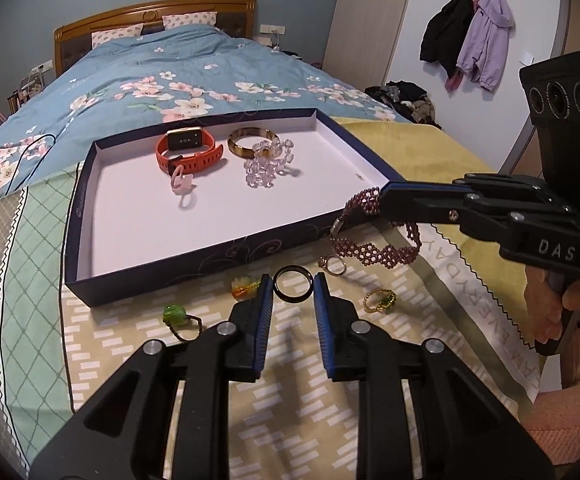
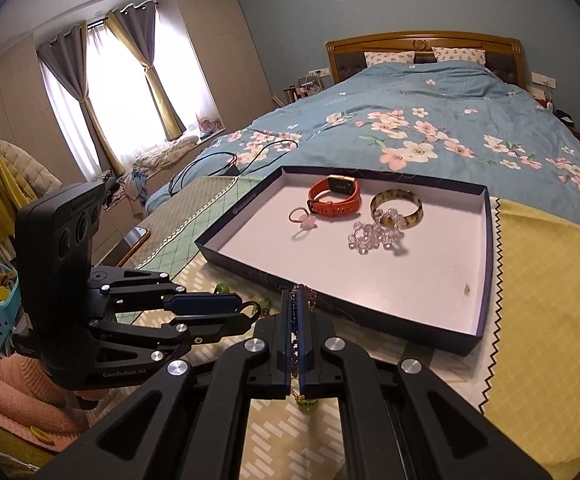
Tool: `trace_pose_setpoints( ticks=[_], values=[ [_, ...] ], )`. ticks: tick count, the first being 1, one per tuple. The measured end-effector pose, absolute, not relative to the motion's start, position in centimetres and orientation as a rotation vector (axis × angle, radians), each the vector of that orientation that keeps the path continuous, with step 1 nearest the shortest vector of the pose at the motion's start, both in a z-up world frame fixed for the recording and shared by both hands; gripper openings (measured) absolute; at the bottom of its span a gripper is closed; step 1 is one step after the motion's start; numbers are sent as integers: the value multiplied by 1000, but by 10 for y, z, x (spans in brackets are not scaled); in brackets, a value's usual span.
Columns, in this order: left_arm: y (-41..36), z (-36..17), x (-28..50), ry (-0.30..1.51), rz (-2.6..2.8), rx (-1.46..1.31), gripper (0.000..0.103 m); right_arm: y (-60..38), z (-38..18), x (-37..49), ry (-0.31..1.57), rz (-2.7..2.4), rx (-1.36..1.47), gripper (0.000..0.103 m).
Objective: Organize jewelry
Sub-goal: 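Carry the black ring and beaded necklace over the box lid with both tools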
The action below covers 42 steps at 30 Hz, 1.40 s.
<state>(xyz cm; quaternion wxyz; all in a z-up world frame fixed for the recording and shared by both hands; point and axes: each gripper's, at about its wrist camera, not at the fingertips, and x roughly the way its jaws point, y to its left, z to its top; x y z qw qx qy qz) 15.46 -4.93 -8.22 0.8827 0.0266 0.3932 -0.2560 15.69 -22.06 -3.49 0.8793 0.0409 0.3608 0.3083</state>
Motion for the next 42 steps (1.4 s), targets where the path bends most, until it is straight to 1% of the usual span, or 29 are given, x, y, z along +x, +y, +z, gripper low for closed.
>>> trace_pose_setpoints(
  ticks=[10, 21, 42],
  values=[
    [-44, -67, 146, 781, -517, 56, 21, -229, -25, 158, 721, 626, 109, 1],
    [-40, -55, 154, 753, -491, 47, 21, -229, -20, 170, 702, 618, 110, 1],
    [-43, -49, 176, 737, -459, 53, 21, -220, -18, 197, 707, 611, 99, 1]
  ],
)
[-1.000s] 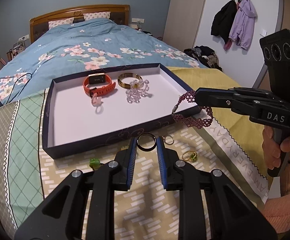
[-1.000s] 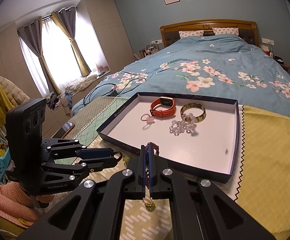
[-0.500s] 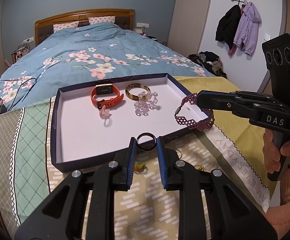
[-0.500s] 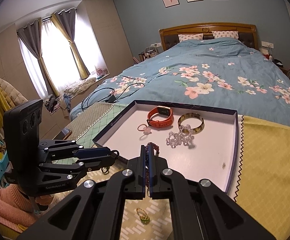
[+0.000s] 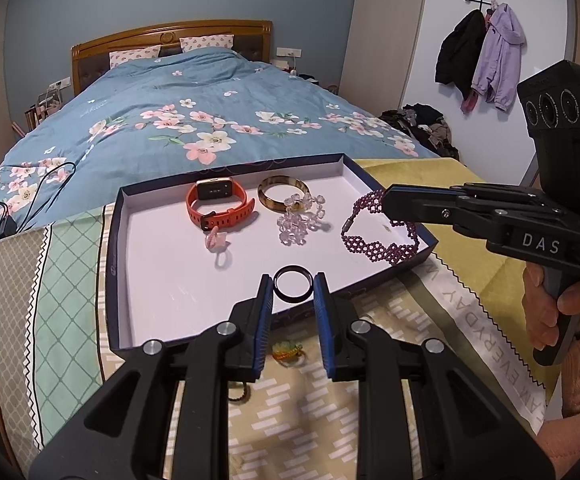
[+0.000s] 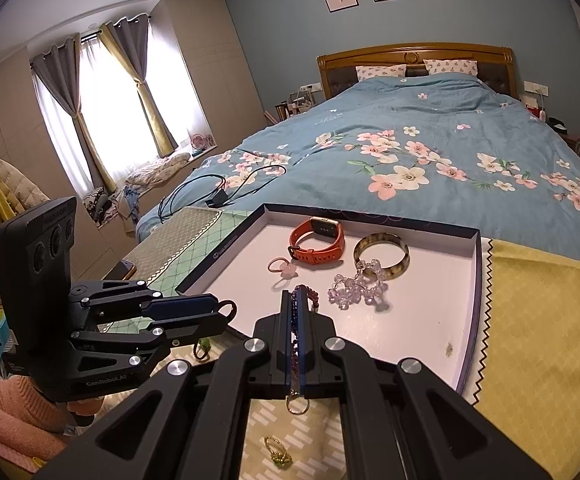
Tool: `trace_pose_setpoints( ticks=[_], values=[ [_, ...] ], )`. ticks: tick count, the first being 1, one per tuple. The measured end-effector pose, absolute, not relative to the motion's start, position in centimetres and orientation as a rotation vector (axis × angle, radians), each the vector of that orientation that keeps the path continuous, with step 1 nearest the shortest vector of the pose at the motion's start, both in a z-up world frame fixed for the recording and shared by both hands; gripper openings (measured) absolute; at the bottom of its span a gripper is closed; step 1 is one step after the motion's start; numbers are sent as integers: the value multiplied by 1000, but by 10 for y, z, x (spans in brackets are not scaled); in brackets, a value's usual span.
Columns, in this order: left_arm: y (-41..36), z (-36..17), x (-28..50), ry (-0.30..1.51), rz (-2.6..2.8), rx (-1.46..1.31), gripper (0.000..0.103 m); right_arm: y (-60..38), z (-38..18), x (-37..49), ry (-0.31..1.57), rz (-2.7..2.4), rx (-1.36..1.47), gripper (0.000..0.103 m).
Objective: Organize jewelry
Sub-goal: 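Carry the black ring and beaded necklace over the box lid with both tools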
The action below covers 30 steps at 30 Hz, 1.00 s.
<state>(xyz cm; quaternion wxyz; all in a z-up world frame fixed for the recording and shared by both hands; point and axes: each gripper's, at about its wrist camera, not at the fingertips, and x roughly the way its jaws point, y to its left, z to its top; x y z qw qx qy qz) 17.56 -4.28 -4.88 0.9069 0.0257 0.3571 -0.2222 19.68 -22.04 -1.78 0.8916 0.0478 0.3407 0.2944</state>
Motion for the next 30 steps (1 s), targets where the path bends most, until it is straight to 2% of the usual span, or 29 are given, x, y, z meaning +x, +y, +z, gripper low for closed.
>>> trace_pose_setpoints(
  ticks=[30],
  values=[
    [-42, -63, 213, 772, -405, 57, 21, -205, -31, 230, 747, 623, 98, 1]
  ],
)
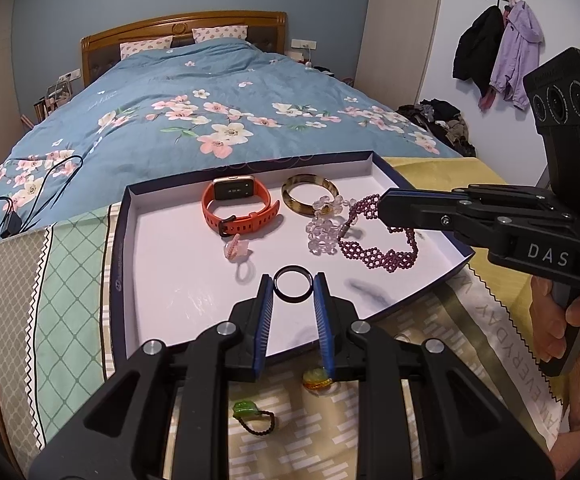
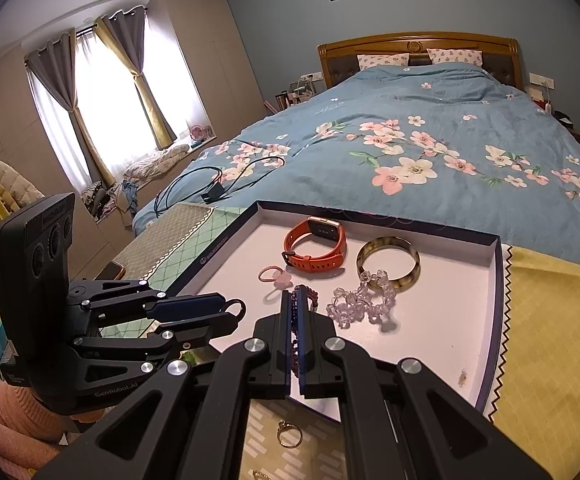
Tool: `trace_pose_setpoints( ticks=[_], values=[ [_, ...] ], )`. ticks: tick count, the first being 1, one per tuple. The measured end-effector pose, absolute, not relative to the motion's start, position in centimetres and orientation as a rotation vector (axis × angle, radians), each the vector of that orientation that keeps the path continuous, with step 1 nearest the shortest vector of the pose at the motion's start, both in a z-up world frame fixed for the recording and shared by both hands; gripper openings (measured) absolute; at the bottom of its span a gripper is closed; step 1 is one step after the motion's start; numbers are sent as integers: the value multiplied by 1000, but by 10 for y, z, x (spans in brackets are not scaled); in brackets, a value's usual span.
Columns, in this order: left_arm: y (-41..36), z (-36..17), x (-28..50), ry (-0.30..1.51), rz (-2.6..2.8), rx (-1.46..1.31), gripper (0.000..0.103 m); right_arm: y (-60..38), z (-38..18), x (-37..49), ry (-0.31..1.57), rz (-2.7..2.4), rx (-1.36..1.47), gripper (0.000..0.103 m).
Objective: Organize jewelry
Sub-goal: 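Carry the black ring and beaded necklace over the box lid with both tools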
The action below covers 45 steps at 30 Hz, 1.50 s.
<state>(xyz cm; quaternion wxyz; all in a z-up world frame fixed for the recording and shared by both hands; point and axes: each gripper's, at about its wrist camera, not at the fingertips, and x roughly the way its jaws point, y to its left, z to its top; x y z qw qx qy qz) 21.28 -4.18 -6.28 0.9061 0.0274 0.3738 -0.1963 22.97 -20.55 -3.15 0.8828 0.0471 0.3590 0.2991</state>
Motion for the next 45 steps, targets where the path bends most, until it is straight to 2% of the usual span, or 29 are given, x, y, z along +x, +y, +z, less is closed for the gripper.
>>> trace_pose_setpoints(
  ticks=[45],
  values=[
    [-43, -92, 261, 859, -337, 45, 21, -207, -59, 269, 830, 557, 123, 1]
  ],
)
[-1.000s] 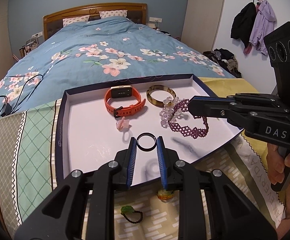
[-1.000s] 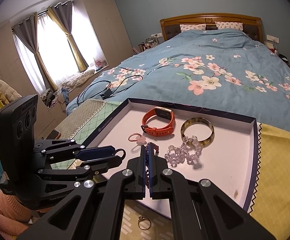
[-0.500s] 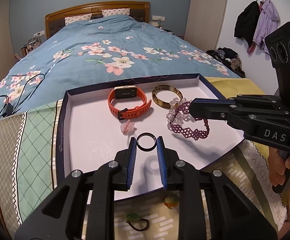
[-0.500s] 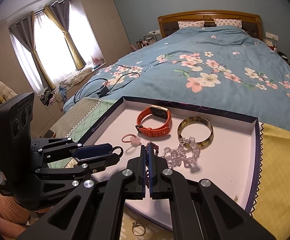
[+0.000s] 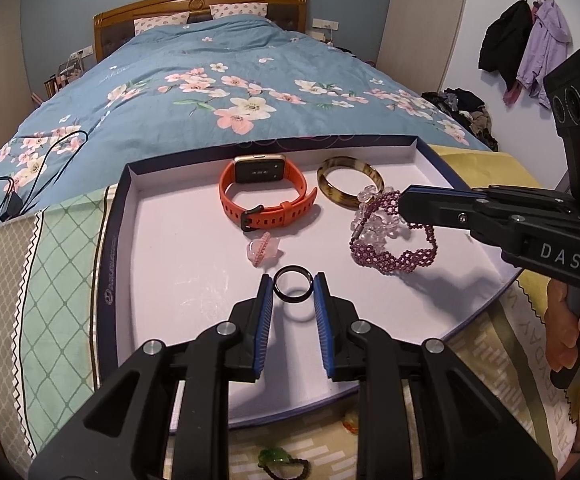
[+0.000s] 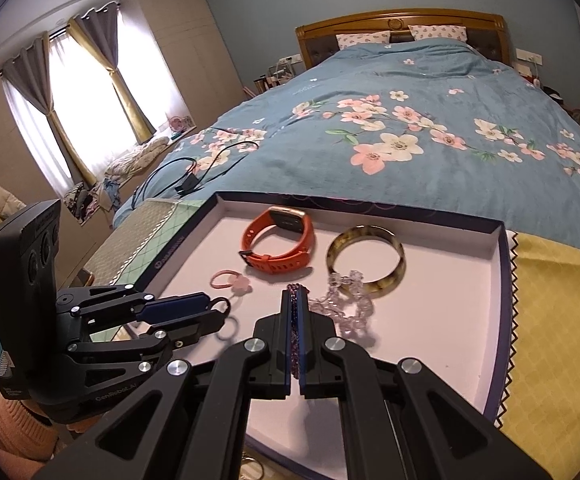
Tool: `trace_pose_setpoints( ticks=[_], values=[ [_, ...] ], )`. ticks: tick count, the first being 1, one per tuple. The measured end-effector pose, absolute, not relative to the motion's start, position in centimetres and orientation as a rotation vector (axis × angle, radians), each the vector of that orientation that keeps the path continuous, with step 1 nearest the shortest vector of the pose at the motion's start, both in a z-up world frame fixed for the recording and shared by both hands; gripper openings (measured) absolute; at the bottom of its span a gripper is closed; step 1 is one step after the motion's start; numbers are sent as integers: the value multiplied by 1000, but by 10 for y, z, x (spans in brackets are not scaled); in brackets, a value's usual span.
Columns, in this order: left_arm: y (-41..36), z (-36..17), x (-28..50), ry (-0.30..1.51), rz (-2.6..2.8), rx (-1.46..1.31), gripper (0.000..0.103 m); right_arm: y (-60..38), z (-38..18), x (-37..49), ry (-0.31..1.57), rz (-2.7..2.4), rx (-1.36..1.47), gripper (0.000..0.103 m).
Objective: Organize jewelry
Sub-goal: 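Carry the black ring and beaded necklace over the box lid with both tools, then open both tools to drop the ring and necklace into the lid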
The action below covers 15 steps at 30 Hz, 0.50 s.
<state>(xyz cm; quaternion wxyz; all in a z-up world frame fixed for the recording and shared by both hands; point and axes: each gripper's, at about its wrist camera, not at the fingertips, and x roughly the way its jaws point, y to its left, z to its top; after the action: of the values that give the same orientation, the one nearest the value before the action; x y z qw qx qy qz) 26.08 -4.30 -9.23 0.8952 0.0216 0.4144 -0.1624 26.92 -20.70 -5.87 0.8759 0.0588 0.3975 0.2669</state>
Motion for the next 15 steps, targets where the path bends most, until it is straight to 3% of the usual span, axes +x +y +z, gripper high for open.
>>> trace_pose_setpoints(
  ticks=[15],
  values=[
    [-49, -104, 273, 878, -344, 39, 22, -219, -72, 280, 858, 481, 148, 4]
  ],
)
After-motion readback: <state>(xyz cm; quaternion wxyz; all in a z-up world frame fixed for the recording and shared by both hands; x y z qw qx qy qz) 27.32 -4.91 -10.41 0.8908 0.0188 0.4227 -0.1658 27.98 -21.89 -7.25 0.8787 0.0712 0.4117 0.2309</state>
